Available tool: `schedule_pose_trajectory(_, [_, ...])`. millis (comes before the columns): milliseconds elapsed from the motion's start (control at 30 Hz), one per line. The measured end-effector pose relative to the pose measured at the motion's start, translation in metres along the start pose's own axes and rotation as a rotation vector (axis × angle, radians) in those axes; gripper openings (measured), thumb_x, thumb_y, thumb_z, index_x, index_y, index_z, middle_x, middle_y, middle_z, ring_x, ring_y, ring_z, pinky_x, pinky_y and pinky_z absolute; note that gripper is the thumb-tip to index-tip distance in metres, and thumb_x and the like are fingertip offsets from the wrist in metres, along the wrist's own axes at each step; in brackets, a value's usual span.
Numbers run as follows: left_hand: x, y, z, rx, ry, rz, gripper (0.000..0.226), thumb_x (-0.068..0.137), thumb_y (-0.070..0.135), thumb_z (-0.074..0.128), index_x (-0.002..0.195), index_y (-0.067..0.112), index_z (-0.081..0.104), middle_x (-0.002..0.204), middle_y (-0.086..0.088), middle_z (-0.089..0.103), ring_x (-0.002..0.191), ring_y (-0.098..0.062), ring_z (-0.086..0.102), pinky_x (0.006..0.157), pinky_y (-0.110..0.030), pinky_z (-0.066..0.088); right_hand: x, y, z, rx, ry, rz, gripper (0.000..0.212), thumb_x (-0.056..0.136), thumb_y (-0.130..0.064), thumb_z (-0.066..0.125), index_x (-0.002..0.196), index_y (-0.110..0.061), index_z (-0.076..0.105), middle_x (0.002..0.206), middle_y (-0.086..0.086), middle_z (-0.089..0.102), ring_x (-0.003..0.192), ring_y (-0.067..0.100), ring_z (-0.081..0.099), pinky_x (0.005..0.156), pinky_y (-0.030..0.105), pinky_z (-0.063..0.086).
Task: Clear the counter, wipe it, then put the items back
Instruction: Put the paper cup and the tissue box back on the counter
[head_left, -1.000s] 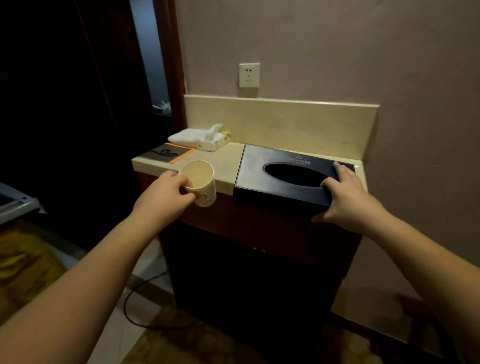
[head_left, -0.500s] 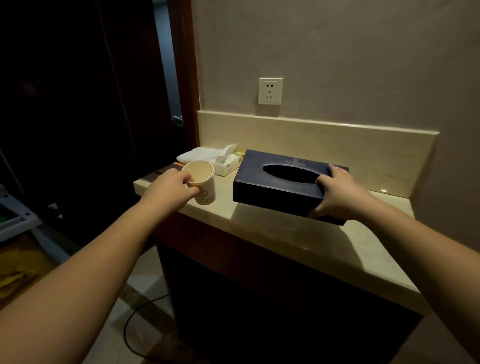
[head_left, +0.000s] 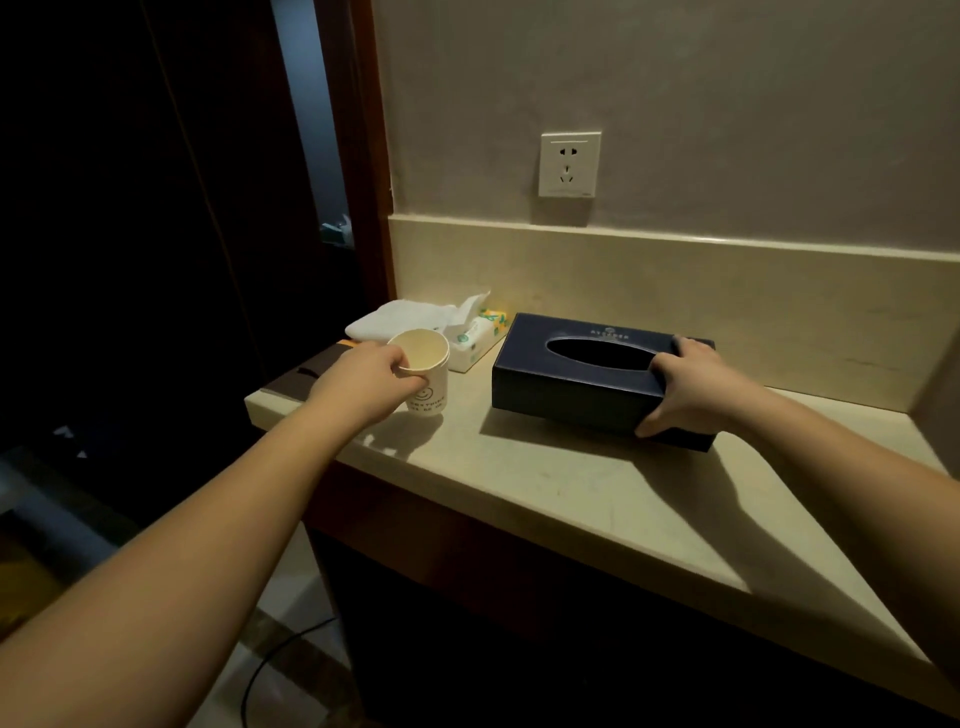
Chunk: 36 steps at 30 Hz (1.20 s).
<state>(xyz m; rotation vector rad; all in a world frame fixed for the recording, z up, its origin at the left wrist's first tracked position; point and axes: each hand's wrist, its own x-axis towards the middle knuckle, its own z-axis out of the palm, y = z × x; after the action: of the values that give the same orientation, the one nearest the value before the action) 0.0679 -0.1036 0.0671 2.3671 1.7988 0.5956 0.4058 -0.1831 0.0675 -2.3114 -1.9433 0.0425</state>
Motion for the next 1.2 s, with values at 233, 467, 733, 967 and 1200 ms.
schedule_pose_trajectory(233, [0.056, -0.026, 0.01, -0.009, -0.043, 0.076, 0.027, 0.086, 0.043, 0.062, 0.095, 0.018, 0.063, 0.1, -0.002, 0.053, 0.092, -0.023, 0.054, 0.07, -0.034, 0.044, 0.044, -0.019, 0.009, -0.031, -0.03, 0.071, 0.075, 0.062, -0.053, 0.082, 0.121, -0.019, 0.051, 0.136, 0.012, 0.035, 0.125, 0.03, 0.033, 0.102, 0.04, 0.037])
schedule_pose_trajectory(467, [0.083, -0.039, 0.016, 0.004, -0.086, 0.141, 0.029, 0.088, 0.045, 0.06, 0.101, 0.019, 0.062, 0.107, -0.001, 0.051, 0.09, -0.018, 0.048, 0.073, -0.034, 0.044, 0.071, -0.03, 0.015, -0.065, -0.048, 0.123, 0.075, 0.064, -0.054, 0.081, 0.121, -0.017, 0.05, 0.135, 0.013, 0.035, 0.124, 0.03, 0.033, 0.1, 0.038, 0.037])
schedule_pose_trajectory(733, [0.094, -0.04, 0.021, -0.058, -0.144, 0.237, 0.021, 0.087, 0.044, 0.062, 0.092, 0.024, 0.059, 0.102, 0.0, 0.051, 0.093, -0.018, 0.052, 0.075, -0.034, 0.044, 0.087, -0.036, 0.018, -0.074, -0.07, 0.161, 0.076, 0.064, -0.053, 0.081, 0.123, -0.016, 0.05, 0.134, 0.012, 0.036, 0.124, 0.03, 0.035, 0.099, 0.038, 0.037])
schedule_pose_trajectory(967, [0.106, -0.017, 0.032, -0.048, -0.165, 0.324, 0.021, 0.087, 0.044, 0.06, 0.093, 0.025, 0.058, 0.1, -0.002, 0.06, 0.095, -0.021, 0.056, 0.069, -0.032, 0.044, 0.085, -0.027, 0.016, -0.094, -0.086, 0.205, 0.079, 0.062, -0.056, 0.081, 0.123, -0.017, 0.05, 0.131, 0.01, 0.038, 0.12, 0.029, 0.038, 0.095, 0.035, 0.039])
schedule_pose_trajectory(1200, [0.115, 0.0, 0.04, -0.002, -0.144, 0.387, 0.031, 0.092, 0.044, 0.057, 0.111, 0.021, 0.064, 0.112, -0.004, 0.064, 0.102, -0.022, 0.057, 0.072, -0.031, 0.044, 0.08, -0.013, 0.012, -0.102, -0.095, 0.241, 0.076, 0.063, -0.055, 0.081, 0.121, -0.017, 0.051, 0.131, 0.01, 0.038, 0.119, 0.028, 0.038, 0.093, 0.034, 0.039])
